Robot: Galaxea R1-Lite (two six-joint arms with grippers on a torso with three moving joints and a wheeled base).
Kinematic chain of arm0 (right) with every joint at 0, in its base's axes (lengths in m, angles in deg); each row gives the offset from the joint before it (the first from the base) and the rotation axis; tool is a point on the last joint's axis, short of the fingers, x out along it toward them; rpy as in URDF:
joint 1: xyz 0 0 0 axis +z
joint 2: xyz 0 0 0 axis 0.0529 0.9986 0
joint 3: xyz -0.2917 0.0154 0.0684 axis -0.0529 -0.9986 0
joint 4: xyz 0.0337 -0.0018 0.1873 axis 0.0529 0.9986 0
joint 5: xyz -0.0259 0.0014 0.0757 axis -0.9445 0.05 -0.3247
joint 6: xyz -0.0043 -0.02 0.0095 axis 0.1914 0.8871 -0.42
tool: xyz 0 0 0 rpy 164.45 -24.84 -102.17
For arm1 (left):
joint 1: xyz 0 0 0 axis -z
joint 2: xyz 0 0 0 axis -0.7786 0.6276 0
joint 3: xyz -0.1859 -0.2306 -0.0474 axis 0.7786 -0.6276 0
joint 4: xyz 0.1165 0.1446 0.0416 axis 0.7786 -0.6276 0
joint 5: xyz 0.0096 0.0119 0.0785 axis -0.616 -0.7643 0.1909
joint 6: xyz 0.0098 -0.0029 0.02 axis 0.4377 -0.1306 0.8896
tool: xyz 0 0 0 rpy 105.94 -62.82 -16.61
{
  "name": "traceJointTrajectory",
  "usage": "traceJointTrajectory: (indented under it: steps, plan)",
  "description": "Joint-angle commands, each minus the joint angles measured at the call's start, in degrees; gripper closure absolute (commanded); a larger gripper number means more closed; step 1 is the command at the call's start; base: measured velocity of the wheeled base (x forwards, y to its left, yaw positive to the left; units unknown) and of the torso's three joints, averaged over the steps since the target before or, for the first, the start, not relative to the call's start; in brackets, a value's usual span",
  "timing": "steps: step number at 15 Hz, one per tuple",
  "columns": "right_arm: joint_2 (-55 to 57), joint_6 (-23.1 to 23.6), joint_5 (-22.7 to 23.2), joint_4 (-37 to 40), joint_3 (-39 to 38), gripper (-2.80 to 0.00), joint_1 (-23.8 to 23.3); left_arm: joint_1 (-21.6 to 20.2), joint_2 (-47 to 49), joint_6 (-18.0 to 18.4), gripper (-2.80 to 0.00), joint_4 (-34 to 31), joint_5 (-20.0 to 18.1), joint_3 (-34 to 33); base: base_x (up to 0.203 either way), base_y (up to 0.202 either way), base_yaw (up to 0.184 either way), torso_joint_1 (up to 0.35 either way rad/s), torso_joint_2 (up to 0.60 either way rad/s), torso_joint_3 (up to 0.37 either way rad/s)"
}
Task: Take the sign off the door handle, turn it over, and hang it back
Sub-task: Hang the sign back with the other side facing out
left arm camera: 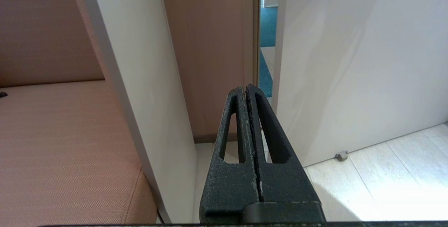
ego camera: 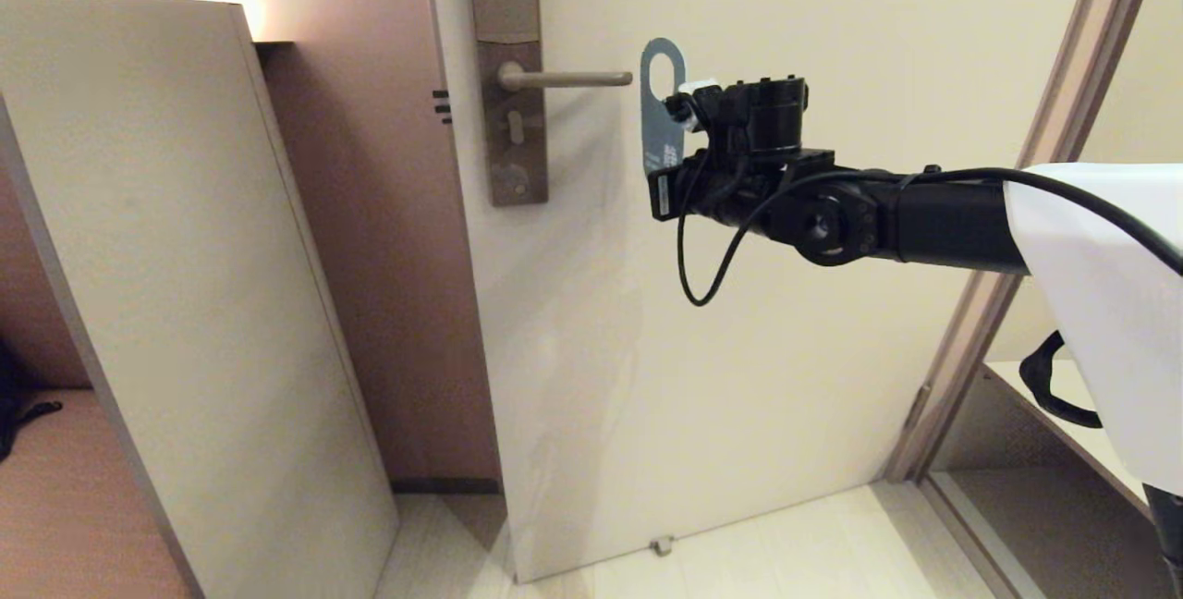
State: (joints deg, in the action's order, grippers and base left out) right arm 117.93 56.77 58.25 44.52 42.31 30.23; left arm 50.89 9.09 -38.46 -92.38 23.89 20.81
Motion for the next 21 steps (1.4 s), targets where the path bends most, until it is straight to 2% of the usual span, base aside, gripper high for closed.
traceJointTrajectory:
  steps: [1, 15, 21]
  plan:
    - [0.6, 0.1, 0.3, 0.5, 0.7, 0.00, -0.1, 0.0, 0.1, 0.0, 0.00, 0.0, 0.0, 0.0, 0.000, 0.000, 0.000, 0.000, 0.00, 0.000]
    - [1.0, 1.4, 3.5, 0.5, 1.1, 0.00, 2.3, 0.0, 0.1, 0.0, 0.00, 0.0, 0.0, 0.0, 0.000, 0.000, 0.000, 0.000, 0.00, 0.000]
    - [1.0, 4.7, 3.7, 0.5, 1.1, 0.00, 3.6, 0.0, 0.1, 0.0, 0.00, 0.0, 0.0, 0.0, 0.000, 0.000, 0.000, 0.000, 0.00, 0.000]
